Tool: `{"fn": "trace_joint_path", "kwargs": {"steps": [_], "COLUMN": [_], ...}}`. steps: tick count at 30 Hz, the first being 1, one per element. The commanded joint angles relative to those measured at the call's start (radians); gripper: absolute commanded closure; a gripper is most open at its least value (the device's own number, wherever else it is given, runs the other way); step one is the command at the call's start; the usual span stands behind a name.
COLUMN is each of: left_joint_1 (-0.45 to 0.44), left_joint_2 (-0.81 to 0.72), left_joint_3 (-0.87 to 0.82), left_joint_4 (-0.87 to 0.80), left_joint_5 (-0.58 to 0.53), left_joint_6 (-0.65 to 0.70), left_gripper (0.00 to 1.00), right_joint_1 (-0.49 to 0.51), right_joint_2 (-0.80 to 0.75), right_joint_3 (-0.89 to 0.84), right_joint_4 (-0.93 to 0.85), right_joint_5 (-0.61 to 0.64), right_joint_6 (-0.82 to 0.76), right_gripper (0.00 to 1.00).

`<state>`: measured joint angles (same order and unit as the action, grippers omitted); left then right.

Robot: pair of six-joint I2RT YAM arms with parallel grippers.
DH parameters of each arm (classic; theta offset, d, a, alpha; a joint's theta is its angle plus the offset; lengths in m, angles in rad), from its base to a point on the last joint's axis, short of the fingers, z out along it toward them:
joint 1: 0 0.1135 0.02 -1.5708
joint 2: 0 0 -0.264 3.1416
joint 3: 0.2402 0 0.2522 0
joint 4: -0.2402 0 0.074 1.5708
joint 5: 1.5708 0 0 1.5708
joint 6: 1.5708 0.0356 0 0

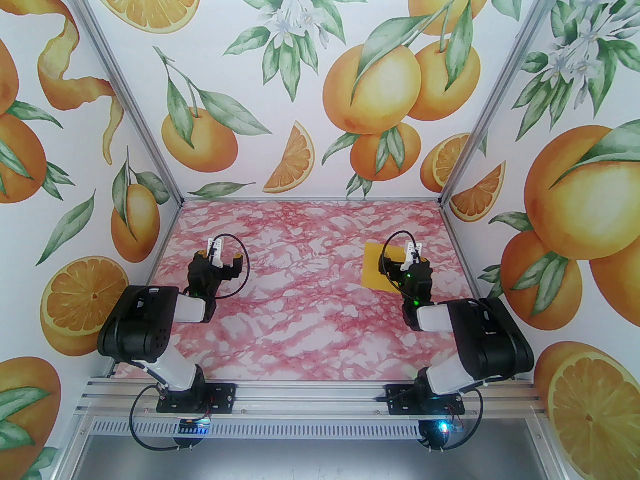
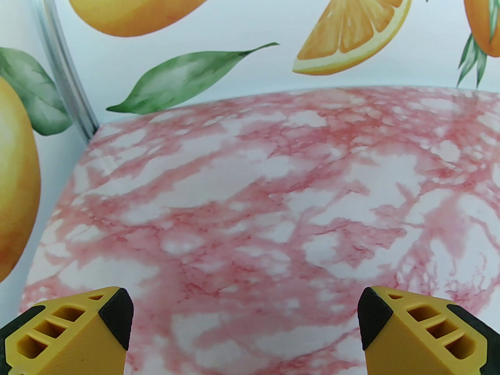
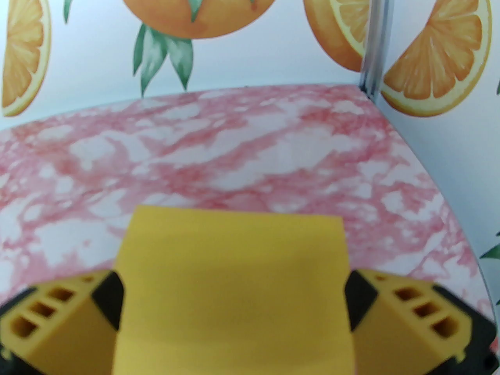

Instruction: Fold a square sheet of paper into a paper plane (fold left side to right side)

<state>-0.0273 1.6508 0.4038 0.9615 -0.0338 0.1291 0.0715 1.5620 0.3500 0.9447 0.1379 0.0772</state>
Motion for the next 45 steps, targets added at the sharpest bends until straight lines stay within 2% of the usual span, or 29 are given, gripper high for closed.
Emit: {"fn": "trace_joint_path", "kwargs": {"steps": [1,26,30,31,33,34,35,37,38,40,43,45], "left_joint_1": [0.004,0.006,0.01,0.01,0.01,0.01,0.01,0.01,0.01,0.01,0.008,-0.007], "left_joint_2": [-0.003,-0.005,-0.032,-0.073,-0.173,-0.21,-0.234,-0.257,-0.267,-0.283,-0.303,-0.322], "left_joint_3": [0.019,0.021,0.026,0.045,0.131,0.203,0.28,0.403,0.455,0.515,0.568,0.562], "left_joint_4": [0.008,0.004,-0.022,-0.102,-0.368,-0.539,-0.696,-0.94,-1.03,-1.15,-1.27,-1.296], "left_joint_5": [0.006,0.009,-0.002,-0.024,-0.079,-0.103,-0.123,-0.145,-0.125,-0.06,0.054,0.086], "left_joint_6": [-0.013,-0.013,-0.023,-0.03,-0.061,-0.097,-0.155,-0.251,-0.29,-0.356,-0.431,-0.479], "left_gripper": [0.0,0.0,0.0,0.0,0.0,0.0,0.0,0.0,0.0,0.0,0.0,0.0], "right_joint_1": [0.005,-0.006,-0.002,0.01,0.047,0.065,0.066,0.034,0.006,-0.045,-0.073,-0.068], "right_joint_2": [-0.008,-0.008,-0.034,-0.079,-0.199,-0.269,-0.34,-0.423,-0.44,-0.438,-0.39,-0.32], "right_joint_3": [0.02,0.02,-0.024,-0.049,-0.061,-0.042,0.0,0.107,0.164,0.236,0.302,0.354], "right_joint_4": [0.002,0.002,0.071,0.081,-0.01,-0.117,-0.278,-0.62,-0.76,-0.883,-0.94,-0.991], "right_joint_5": [-0.019,-0.038,0.038,0.067,0.159,0.224,0.292,0.371,0.349,0.225,0.006,-0.134], "right_joint_6": [-0.011,-0.005,0.018,0.009,-0.007,0.008,0.088,0.333,0.428,0.488,0.504,0.503], "right_gripper": [0.0,0.0,0.0,0.0,0.0,0.0,0.0,0.0,0.0,0.0,0.0,0.0]}}
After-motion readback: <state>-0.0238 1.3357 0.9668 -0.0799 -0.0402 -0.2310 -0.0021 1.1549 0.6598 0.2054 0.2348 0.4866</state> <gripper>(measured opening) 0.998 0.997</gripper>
